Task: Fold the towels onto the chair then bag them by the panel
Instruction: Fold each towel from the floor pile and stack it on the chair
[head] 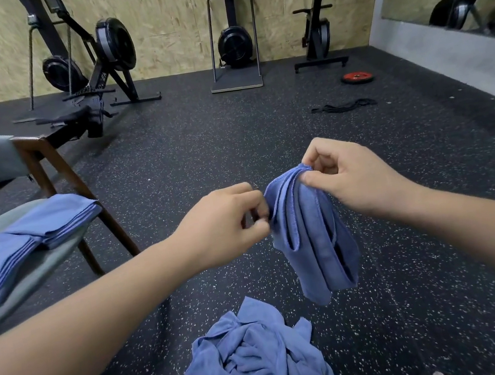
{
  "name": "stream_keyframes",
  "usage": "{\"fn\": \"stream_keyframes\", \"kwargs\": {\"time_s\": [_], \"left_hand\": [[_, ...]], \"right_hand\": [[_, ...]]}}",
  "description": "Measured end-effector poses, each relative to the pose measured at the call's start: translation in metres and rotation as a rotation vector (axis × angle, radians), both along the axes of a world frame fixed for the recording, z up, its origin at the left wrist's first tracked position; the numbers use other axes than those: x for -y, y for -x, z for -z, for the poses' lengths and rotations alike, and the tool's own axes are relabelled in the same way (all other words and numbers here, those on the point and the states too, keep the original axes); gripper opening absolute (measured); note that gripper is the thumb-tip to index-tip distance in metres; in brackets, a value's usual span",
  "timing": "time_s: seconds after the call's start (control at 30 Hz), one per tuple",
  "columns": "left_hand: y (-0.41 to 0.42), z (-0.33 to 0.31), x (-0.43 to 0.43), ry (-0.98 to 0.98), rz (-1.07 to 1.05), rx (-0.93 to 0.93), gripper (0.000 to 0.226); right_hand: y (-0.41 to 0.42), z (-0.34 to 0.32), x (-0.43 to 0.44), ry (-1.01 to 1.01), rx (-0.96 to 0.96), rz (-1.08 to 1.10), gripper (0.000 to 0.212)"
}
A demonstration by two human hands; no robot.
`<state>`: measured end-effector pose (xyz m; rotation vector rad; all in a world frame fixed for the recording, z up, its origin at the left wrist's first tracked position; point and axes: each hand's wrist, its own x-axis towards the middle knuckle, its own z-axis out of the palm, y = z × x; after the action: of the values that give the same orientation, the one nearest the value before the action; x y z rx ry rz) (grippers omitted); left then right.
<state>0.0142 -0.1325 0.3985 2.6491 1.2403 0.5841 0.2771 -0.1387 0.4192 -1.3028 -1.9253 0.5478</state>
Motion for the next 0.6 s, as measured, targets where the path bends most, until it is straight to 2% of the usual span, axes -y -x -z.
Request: {"fn": "stream_keyframes", "kwargs": {"time_s": [0.13,0.33,0.6], "left_hand": [[-0.013,0.009,0.005,-0.013,-0.051,-0.044,0.043],[-0.019,0.017,0.003,-0.048,-0.162,-0.073,0.021],[0.01,-0.005,-0.018,0.142,-0.264,-0.13,0.022]], "right_hand": [[0.003,0.003,-0.001,-0.008,-0.01,-0.01,0.011],[0.001,0.002,0.0,-0.005,-0.024,-0.021,0.013],[-0.007,0.003,0.0,0.025,0.054,-0.092,0.013]]}}
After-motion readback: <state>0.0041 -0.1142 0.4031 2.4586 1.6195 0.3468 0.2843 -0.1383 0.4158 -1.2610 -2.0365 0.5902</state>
